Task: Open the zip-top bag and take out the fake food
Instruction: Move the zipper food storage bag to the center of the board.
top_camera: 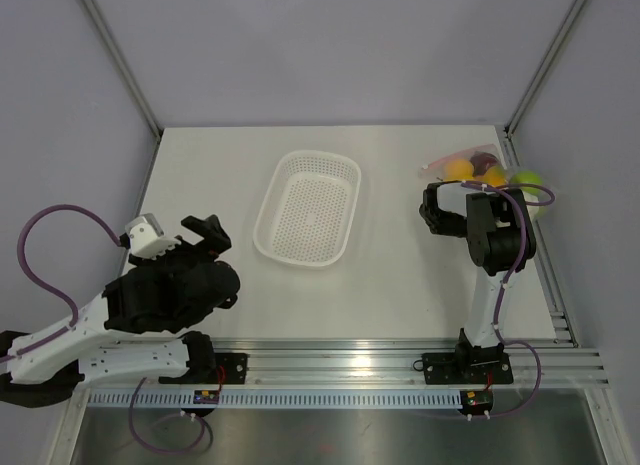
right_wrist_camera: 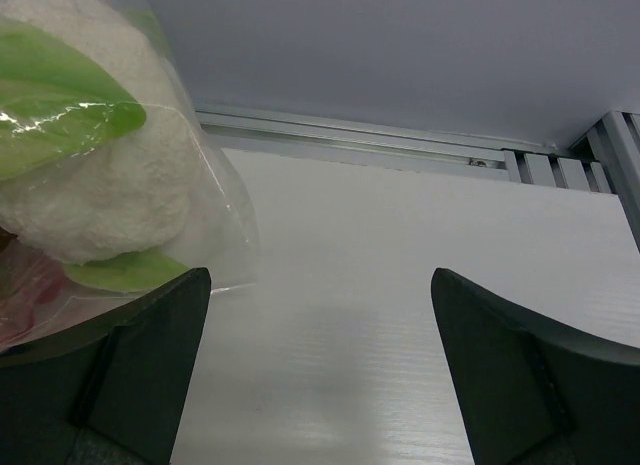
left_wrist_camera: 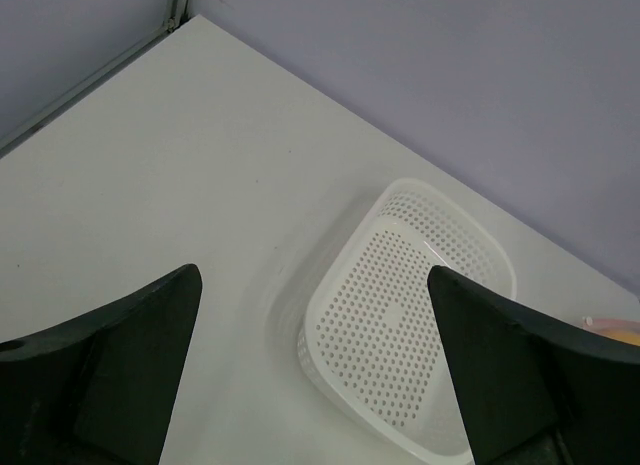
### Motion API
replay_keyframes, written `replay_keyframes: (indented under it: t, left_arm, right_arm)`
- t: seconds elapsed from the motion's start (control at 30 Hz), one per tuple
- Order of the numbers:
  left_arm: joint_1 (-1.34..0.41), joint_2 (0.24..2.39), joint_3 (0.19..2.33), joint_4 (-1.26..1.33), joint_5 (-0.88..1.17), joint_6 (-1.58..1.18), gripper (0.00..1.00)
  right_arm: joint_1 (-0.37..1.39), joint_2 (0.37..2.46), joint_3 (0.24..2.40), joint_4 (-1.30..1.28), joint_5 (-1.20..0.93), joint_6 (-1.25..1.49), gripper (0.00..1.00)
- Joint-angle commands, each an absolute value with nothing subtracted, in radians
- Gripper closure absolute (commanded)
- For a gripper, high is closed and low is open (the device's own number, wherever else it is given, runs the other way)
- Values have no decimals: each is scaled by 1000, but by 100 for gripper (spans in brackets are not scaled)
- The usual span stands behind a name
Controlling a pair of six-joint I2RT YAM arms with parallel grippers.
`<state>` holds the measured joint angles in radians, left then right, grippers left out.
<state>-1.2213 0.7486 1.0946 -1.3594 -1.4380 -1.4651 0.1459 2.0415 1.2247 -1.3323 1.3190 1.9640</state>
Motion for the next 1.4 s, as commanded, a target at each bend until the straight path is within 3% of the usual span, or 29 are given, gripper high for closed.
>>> replay_keyframes:
  t: [0.0, 0.5, 0.73, 0.83, 0.97, 1.07, 1.37]
  left_arm:
    - [-1233, 736, 1094, -1434, -1603, -1506, 1]
    - [-1255, 735, 1068, -1312, -1586, -1417, 1]
    - [-1255, 735, 1060, -1304, -1583, -1416, 1]
    - [-1255, 745, 1058, -1275, -1582, -1385, 1]
    - [-1255, 775, 1065, -1275, -1585, -1381, 1]
    - [-1255, 776, 1066, -1284, -1583, -1391, 1]
    - [-1255, 764, 1063, -1282, -1582, -1387, 1]
  right_arm:
    - [152, 2037, 1241, -1621, 1370, 2448, 1]
    - [167, 2002, 1221, -1624, 1404, 2447, 0]
    - [186, 1789, 1335, -1625, 1371, 2149, 0]
    - [195, 1735, 1350, -1472, 1335, 1877, 0]
    - [195, 1666, 1266, -1019, 1244, 1410, 1]
    - [195, 1583, 1172, -749, 1157, 1210, 0]
    - [196, 1597, 1169, -520, 913, 1054, 0]
